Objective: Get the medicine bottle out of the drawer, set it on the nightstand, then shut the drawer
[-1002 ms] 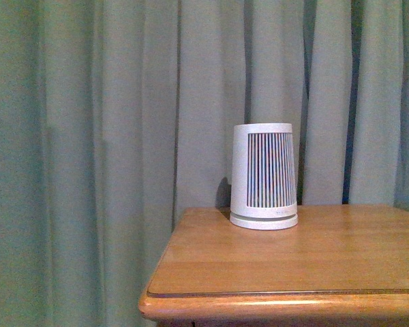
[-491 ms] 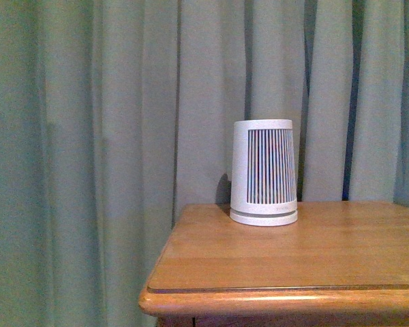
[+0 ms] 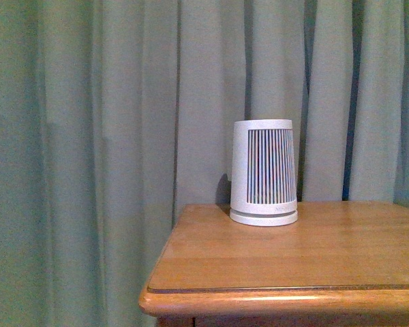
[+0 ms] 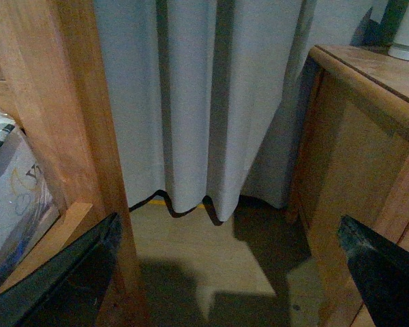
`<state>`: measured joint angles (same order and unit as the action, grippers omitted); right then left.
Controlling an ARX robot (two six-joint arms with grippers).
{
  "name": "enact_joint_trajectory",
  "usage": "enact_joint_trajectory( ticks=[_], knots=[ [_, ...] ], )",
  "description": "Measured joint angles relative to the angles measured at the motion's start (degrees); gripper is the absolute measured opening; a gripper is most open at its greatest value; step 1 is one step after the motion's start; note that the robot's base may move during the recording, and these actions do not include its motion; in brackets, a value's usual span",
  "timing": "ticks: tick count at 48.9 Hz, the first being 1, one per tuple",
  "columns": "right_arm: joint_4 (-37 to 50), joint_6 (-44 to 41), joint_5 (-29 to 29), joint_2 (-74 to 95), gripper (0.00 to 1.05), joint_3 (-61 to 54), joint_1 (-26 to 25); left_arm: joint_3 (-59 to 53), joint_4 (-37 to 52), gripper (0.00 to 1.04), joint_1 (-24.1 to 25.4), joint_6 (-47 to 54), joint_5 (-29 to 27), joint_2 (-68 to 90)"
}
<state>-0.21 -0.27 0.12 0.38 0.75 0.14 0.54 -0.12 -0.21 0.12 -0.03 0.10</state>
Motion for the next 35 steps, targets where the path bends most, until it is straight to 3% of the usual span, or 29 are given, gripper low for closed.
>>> enact_joint_trajectory(
  ticks=[35],
  knots=[
    [0.0, 0.0, 0.0, 0.0, 0.98, 0.0, 0.0, 0.0, 0.0, 0.98, 0.0, 0.0, 0.0, 0.0]
  ],
)
